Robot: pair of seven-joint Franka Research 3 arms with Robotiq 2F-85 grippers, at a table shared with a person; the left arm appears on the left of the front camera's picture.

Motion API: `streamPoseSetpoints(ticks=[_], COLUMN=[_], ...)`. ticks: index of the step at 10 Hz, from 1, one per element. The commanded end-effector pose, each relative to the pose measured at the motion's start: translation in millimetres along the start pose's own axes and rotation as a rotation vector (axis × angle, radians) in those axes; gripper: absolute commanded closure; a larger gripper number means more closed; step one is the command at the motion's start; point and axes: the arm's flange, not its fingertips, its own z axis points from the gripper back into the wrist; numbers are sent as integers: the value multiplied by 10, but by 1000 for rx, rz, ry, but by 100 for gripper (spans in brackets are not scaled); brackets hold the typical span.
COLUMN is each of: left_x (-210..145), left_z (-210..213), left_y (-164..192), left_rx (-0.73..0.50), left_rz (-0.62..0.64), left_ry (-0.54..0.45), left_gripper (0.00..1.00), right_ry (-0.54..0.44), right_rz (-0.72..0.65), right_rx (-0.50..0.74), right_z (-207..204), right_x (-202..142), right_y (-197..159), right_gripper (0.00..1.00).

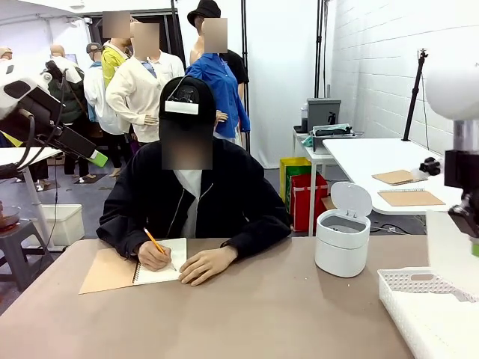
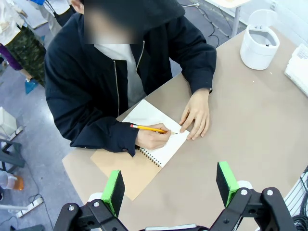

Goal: Sort the paper based on its condition.
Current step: If a person hands you a paper, place it in the Organizing basket , and if it's crumpled, put it in the Trash can.

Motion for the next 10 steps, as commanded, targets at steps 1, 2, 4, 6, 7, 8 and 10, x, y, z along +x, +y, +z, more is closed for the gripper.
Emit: streamPoseSetpoints(ticks=[1,2,4,6,7,8,10], left_x=[3,3,3,3,3,3,3], left_z=[7,7,7,7,7,7,7], left_y=[11,11,11,11,11,11,11], left_rx=[4,4,4,4,4,4,4], left_rz=[1,1,1,1,1,1,1], left_ry=[-7,-7,-7,-7,-7,-7,-7], left_gripper=[0,0,0,0,0,0,0], right_ry=[42,77,22,22,35,27,4], right_rz=[-6,-114,0,0,-23,-46,-23], right_rx=[-46,11,-16,-16,-10,19,66], right_z=[-173,-115,-106,-106,-130,-284,-523], right_x=[-97,18,-73,-73,-68,-9,40], right_y=[13,35,8,8,36,166,260], right_gripper=[100,100,100,100,100,100,100])
